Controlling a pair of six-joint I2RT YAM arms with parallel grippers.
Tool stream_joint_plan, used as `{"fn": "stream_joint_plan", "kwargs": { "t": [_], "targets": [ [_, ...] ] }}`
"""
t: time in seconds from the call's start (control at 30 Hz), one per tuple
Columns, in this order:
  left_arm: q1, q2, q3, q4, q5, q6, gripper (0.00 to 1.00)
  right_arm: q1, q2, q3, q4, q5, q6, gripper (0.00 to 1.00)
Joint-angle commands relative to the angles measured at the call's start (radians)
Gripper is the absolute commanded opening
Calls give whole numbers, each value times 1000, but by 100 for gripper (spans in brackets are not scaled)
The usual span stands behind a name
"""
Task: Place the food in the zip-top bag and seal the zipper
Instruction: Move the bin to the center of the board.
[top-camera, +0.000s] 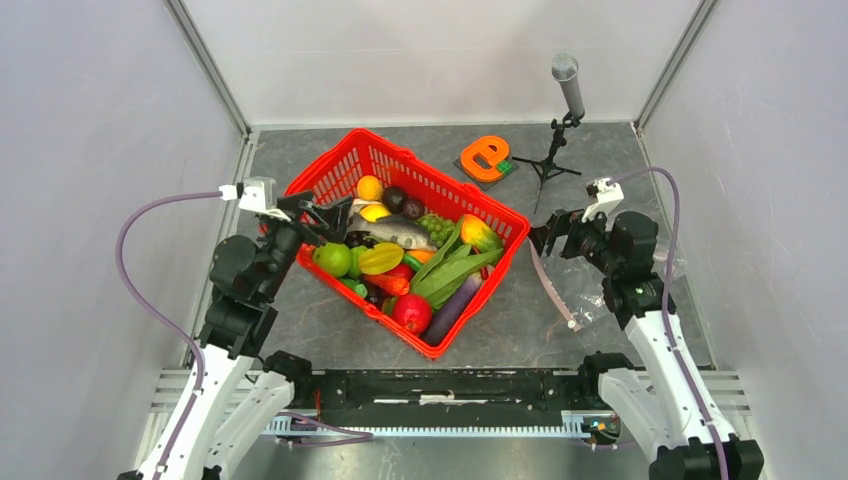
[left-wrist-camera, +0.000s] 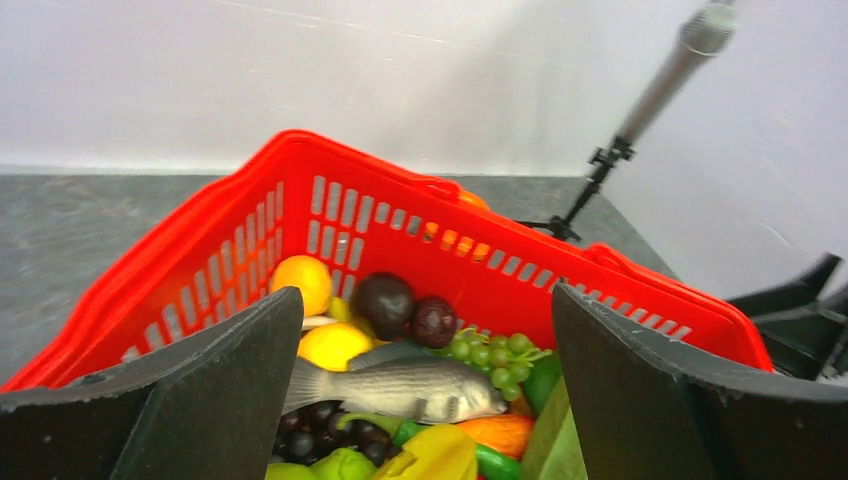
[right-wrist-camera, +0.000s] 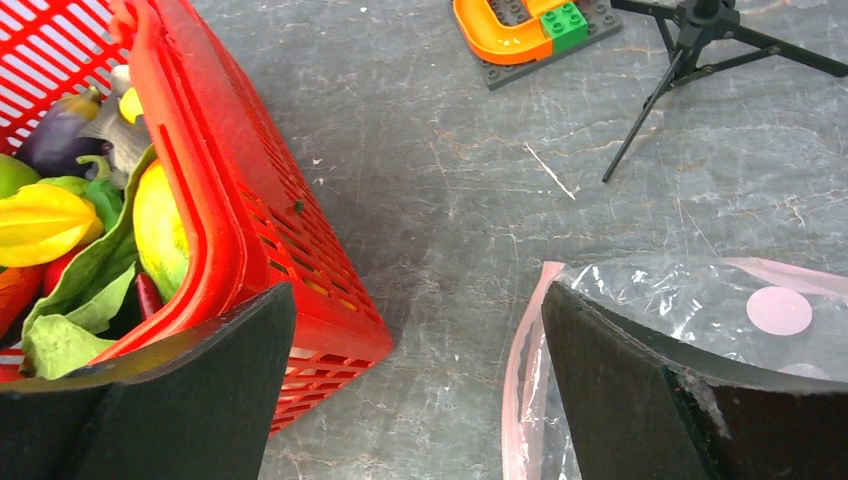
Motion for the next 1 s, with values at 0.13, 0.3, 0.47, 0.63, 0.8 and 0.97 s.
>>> {"fn": "stream_joint_plan", "kwargs": {
  "t": [0.13, 0.3, 0.47, 0.63, 0.8, 0.97],
  "targets": [
    [2, 49, 19, 42, 224, 0, 100, 9, -143, 8, -83, -40, -5, 98],
    [2, 92, 50, 11, 283, 8, 100, 9, -157, 106, -281, -37, -151, 98],
    [2, 86, 45, -2, 249, 14, 100, 9, -185, 108, -407, -284, -292, 98],
    [1, 78, 44, -10, 205, 28, 100, 20, -216, 17, -318, -605, -184, 98],
    [1, 87, 63, -30, 189, 41, 100, 28, -242, -48, -260, -700, -113, 98],
    [1, 96, 75, -33, 187, 41, 100, 150, -242, -146, -51, -637, 89, 99]
  ]
}}
